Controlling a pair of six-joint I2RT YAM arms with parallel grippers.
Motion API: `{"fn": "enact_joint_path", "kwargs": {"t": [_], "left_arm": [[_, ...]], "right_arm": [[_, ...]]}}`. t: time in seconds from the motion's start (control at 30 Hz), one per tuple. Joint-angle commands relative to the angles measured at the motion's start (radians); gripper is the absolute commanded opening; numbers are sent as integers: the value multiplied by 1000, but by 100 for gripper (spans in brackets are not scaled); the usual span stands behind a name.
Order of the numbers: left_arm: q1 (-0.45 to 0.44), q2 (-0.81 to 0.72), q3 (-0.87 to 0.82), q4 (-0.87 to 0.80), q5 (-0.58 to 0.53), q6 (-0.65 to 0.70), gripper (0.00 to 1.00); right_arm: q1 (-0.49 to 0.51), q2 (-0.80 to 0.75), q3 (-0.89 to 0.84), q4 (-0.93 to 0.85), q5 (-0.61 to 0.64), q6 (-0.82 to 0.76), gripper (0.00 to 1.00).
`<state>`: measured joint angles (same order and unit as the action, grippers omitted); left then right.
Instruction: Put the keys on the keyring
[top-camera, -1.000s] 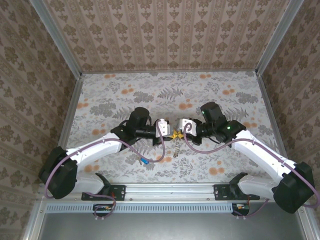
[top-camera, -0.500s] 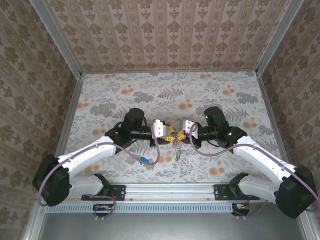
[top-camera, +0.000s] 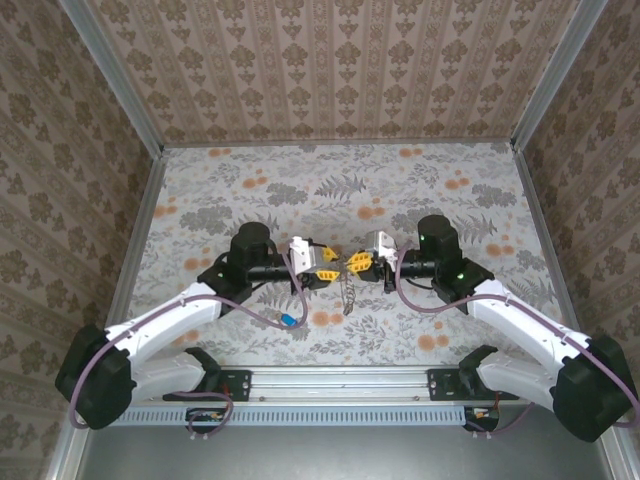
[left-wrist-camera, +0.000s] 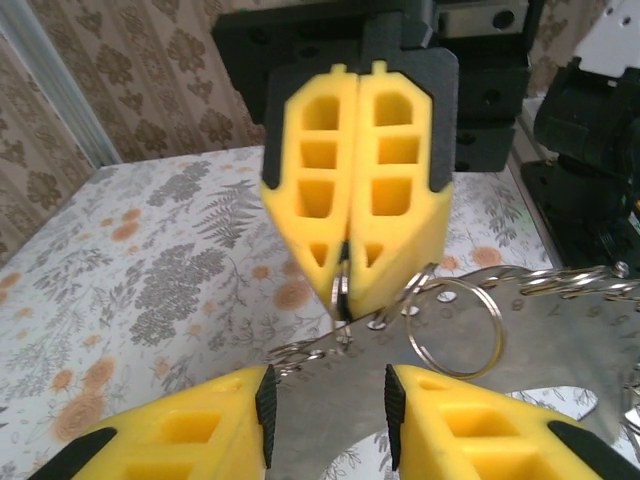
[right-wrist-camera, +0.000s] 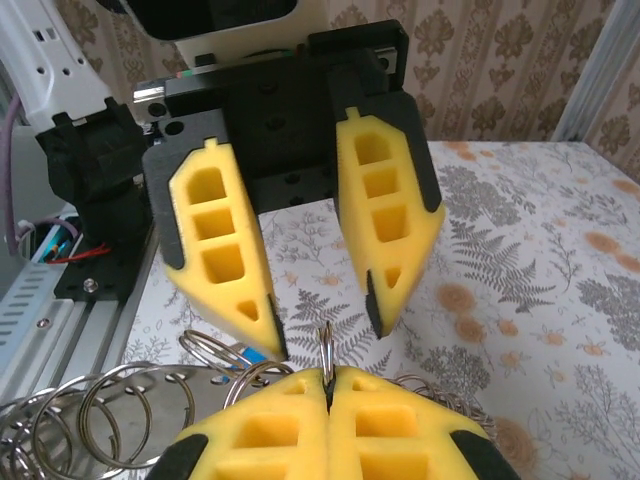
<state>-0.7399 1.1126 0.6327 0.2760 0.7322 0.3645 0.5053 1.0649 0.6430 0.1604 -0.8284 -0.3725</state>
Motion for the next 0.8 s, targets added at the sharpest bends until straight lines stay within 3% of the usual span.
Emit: {"fn": "enact_joint_path", "kwargs": {"t": [0.0,0.17,0.67,0.73,0.77], "left_arm": [[9,-28,-10,80,20,-54,32],[9,-20,-7,129,71,-89,18],[4,41,35,123,132,-107,15],[4,43,43,112,150,-93,0],[4,40,45,105,150,-85,0]], "right_arm": [[-4,-21,-3,79,-68,41,0],[-3,-13,-9,139,-78,80,0],[4,-19,-11,151,-94,95,0],[6,-20,-11,148,-91,94,0],[6,-20,-9,133,-88,90,0]]}}
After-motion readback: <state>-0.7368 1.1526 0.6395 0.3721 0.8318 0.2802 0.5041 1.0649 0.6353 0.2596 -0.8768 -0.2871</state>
